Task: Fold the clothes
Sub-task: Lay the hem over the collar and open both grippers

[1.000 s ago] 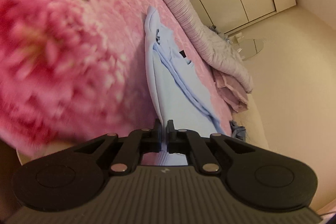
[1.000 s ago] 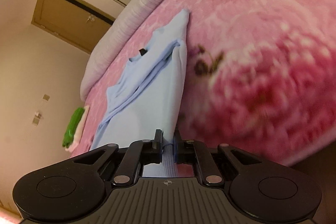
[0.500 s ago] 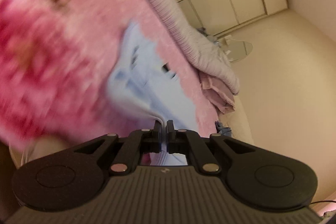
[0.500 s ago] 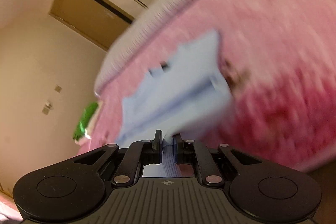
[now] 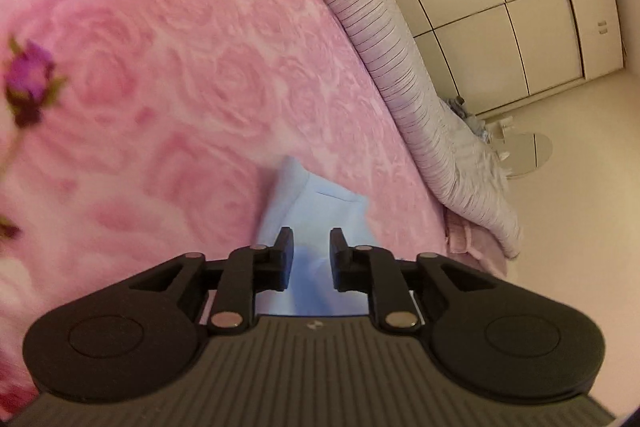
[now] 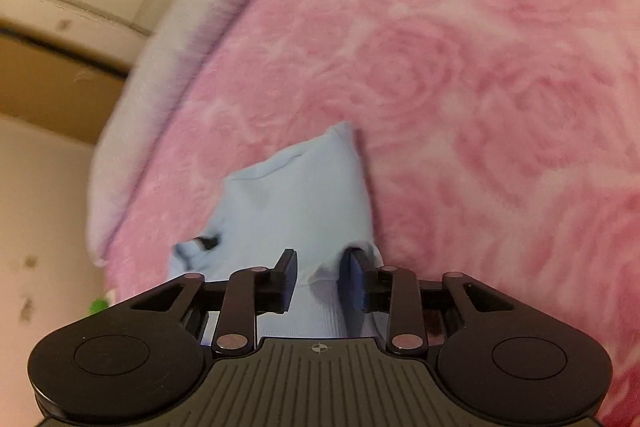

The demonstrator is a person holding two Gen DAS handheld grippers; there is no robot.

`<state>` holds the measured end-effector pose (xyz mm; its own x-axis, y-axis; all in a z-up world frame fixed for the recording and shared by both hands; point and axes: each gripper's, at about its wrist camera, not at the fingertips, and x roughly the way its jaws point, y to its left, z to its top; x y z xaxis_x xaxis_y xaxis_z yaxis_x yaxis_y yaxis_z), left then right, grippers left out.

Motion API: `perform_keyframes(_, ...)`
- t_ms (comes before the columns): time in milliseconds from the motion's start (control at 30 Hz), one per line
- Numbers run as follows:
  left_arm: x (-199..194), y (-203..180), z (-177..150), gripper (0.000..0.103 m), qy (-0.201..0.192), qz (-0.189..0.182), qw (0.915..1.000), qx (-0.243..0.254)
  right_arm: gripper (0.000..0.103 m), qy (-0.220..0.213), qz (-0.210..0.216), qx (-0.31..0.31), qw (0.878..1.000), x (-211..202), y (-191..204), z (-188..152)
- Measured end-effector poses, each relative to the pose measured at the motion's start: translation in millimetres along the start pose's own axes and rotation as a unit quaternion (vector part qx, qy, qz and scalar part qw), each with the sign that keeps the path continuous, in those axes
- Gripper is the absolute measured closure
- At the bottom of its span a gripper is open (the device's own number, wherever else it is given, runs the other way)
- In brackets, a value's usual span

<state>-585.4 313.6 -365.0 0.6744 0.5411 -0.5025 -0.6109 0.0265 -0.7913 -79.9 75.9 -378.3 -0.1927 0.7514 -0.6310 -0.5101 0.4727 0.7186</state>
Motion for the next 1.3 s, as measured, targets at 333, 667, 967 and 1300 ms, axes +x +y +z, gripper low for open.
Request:
perform_keyframes(333,11,-51,-37,0.086,0.104,0.018,0.9457,0.307,0.067,-0.009,-0.093,-0.485,0.869,-41,42,-66)
perform_keyframes(667,61,-65,-36,0.084,0.121,0.016,0.9248,0.360,0.067,0.045,-0.054,-0.521,0.850,32,60,-62)
perform_keyframes(967,53,-34,17,0.081,0.023,0.005,0.9820,0.187,0.067,-0.066,-0.003,-0.277,0.959,14,32,13)
perform_keyframes(1300,80,-38,8,0.070,0.082,0.018,0.9665,0.243,0.055,-0.006,0.003,-0.302,0.953,25,24,14)
